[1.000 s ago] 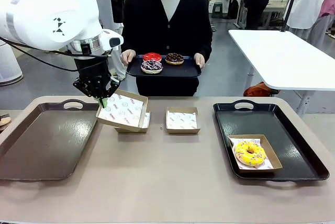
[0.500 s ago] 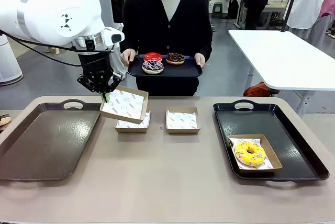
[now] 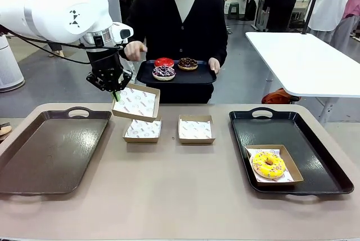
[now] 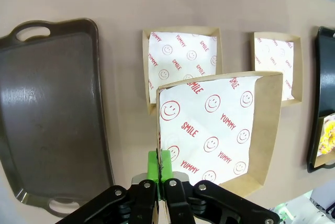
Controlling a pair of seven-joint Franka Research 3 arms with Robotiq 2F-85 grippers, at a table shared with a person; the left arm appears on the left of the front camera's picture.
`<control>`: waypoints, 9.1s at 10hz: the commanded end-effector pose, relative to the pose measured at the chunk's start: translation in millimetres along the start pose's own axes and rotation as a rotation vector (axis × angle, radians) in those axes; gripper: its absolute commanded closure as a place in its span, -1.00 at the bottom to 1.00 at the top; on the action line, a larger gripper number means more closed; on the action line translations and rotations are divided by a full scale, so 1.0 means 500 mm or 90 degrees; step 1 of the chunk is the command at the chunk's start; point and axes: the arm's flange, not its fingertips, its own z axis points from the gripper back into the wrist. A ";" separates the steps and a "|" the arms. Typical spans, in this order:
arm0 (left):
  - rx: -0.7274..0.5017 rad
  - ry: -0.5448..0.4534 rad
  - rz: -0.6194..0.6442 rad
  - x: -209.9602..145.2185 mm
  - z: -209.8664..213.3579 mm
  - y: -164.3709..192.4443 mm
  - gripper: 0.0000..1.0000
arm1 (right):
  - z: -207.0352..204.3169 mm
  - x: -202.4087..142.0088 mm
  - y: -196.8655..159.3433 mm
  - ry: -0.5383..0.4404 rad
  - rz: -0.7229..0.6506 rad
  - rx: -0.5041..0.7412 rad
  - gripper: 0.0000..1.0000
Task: Individually package the donuts and arrange them on the tray.
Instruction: Place the picked Paper togo box on the Handle tray while simultaneously picking up another Paper togo box from the table with the other hand.
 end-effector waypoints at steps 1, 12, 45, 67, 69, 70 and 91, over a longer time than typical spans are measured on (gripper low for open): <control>0.004 0.005 -0.002 -0.008 0.006 0.000 1.00 | 0.000 -0.001 -0.001 0.001 -0.001 -0.001 -1.00; 0.004 0.005 -0.002 -0.008 0.006 0.000 1.00 | 0.000 -0.001 -0.001 0.001 -0.001 -0.001 -1.00; -0.049 0.003 -0.016 -0.129 0.032 0.190 0.97 | -0.267 0.232 0.163 0.131 -0.065 -0.243 -1.00; 0.061 0.095 0.065 -0.284 -0.037 0.448 0.97 | -0.904 0.442 0.194 0.073 -0.007 -0.574 -1.00; 0.061 0.095 0.065 -0.284 -0.037 0.448 0.97 | -0.904 0.442 0.194 0.073 -0.007 -0.574 -1.00; 0.061 0.095 0.065 -0.284 -0.037 0.448 0.97 | -0.904 0.442 0.194 0.073 -0.007 -0.574 -1.00; 0.065 0.154 -0.003 -0.227 -0.135 0.472 0.97 | -1.227 0.496 -0.008 0.113 0.061 -0.811 -1.00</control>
